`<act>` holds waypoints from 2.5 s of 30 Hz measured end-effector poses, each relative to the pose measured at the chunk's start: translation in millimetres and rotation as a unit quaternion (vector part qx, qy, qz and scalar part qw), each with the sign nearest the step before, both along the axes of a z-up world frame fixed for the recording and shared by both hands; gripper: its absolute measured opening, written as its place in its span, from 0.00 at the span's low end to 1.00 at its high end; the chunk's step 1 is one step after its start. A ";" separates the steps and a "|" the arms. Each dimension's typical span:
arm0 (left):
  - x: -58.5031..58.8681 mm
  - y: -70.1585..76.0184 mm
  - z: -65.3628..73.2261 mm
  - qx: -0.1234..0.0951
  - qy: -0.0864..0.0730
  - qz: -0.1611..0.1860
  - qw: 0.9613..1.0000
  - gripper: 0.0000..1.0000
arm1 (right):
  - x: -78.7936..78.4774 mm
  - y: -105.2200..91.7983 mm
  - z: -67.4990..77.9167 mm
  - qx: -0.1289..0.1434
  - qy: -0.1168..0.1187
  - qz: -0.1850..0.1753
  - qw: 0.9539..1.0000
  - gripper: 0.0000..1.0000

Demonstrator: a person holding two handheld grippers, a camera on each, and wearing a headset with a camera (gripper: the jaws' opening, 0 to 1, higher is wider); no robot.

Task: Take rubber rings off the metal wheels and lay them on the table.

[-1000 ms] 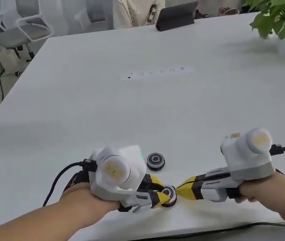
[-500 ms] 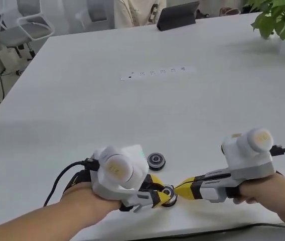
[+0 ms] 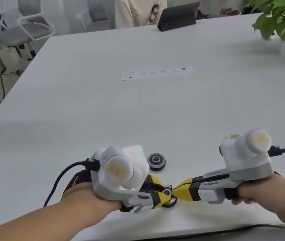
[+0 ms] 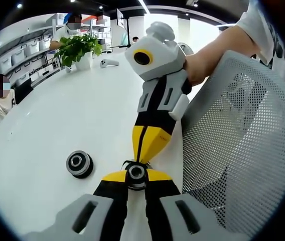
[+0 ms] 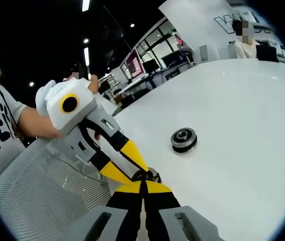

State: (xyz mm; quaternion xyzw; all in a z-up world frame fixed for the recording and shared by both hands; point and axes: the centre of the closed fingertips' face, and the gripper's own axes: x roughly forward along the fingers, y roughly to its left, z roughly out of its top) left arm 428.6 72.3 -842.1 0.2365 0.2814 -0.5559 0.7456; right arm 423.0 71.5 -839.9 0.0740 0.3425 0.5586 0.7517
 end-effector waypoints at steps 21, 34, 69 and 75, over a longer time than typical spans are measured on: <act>0.2 0.1 -0.3 -0.001 0.000 0.001 1.000 0.07 | -2.6 5.2 3.6 0.010 0.000 0.006 1.000 0.00; 1.2 -1.0 0.4 -0.003 0.000 0.002 1.000 0.07 | 2.8 0.8 7.3 0.025 -0.005 -0.007 1.000 0.00; -13.7 8.9 21.5 -0.013 0.007 -0.030 0.999 0.18 | 2.9 -3.3 14.9 0.039 -0.003 -0.012 0.999 0.00; -15.5 15.2 30.1 -0.019 0.003 -0.027 0.999 0.24 | 2.6 -3.0 19.7 0.040 -0.007 -0.010 0.999 0.00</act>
